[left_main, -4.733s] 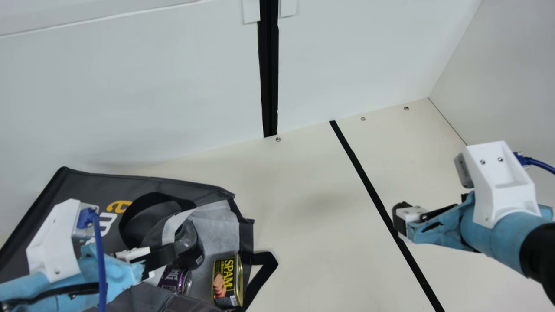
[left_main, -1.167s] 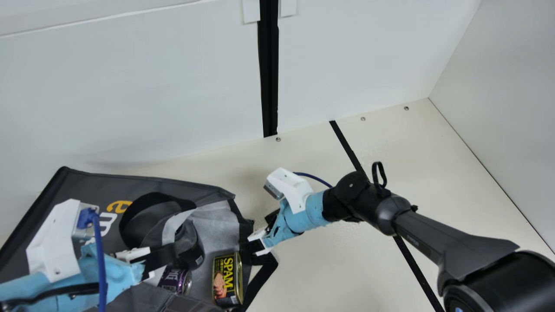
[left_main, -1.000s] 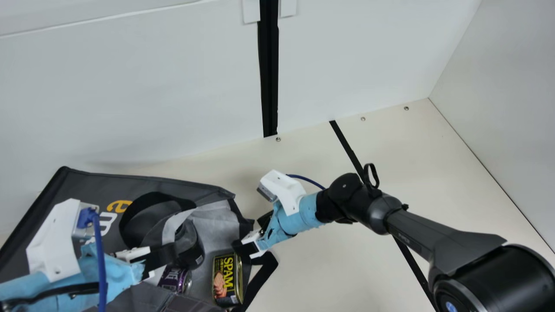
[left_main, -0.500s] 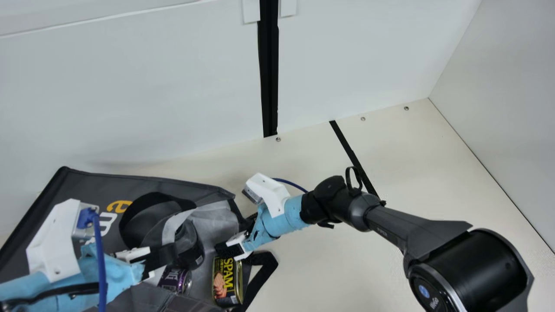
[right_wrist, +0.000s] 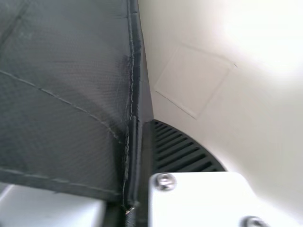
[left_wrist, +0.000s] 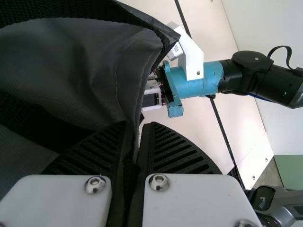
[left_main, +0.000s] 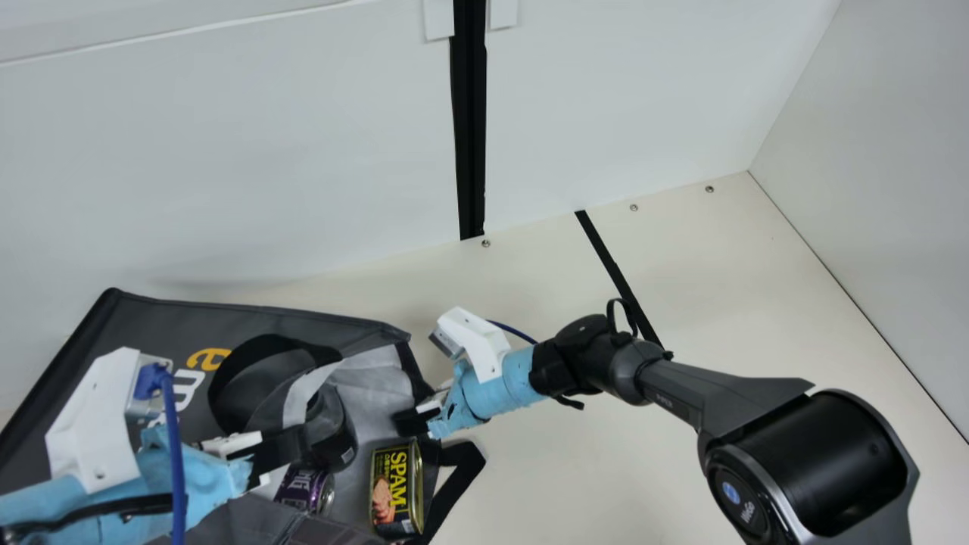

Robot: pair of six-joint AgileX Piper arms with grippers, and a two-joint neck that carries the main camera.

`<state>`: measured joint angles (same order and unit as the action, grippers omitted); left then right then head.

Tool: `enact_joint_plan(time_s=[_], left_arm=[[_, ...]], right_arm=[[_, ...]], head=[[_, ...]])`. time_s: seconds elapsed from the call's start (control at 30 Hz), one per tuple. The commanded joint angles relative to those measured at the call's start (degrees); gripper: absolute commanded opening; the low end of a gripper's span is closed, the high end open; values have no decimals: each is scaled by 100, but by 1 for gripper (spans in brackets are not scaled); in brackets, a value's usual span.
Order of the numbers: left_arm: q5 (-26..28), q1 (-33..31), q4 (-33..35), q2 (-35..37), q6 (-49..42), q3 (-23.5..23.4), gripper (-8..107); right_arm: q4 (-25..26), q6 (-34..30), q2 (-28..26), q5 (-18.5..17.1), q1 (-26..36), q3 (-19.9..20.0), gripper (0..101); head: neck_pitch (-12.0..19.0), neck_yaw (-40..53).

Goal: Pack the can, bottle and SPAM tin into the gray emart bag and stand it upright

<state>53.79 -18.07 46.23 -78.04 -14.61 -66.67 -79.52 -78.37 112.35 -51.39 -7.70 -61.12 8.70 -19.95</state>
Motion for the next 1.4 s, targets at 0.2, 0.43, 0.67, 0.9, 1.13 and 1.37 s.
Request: enact_joint_plan(time_s=[0.2, 0.43, 0.67, 0.9, 1.13, 1.37], left_arm=[[0, 0, 0, 0, 0, 0, -8], [0, 0, 0, 0, 0, 0, -8], [-56, 2, 112, 156, 43, 68, -8], [-163, 87, 358, 174, 59, -94, -8], [-171, 238, 492, 223, 176, -385, -8], [-38, 434, 480, 302, 412, -801, -8]], right_arm=[[-147, -101, -149, -303, 414, 391, 0], [-185, -155, -360, -577, 719, 714, 0], [-328, 27, -713, -1037, 944, 945, 0], [-567, 464, -1241, -1648, 1199, 1164, 0], [-1166, 1037, -1811, -1851, 1065, 1298, 0], [-1753, 1735, -2459, -1851, 874, 1233, 0]], head=[[130, -5], [130, -5], [130, -5], [130, -5], [130, -5], [130, -5]])
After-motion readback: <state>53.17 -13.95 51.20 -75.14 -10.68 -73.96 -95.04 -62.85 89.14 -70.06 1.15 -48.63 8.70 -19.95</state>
